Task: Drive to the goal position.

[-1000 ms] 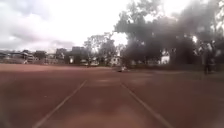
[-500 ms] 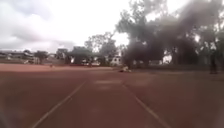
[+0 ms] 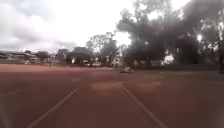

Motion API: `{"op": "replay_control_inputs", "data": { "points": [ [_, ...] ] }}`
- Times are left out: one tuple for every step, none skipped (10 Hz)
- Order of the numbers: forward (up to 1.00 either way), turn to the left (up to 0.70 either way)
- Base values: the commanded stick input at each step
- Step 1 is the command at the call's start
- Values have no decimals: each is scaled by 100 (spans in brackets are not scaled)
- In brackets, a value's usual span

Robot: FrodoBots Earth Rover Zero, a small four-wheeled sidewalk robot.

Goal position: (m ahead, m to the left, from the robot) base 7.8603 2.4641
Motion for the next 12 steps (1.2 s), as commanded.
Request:
{"op": "replay_control_inputs", "data": {
  "points": [
    [85,0],
    [85,0],
    [85,0],
    [85,0],
    [85,0],
    [85,0],
    [85,0],
    [85,0],
    [85,0],
    [85,0],
    [85,0],
    [85,0]
  ]
}}
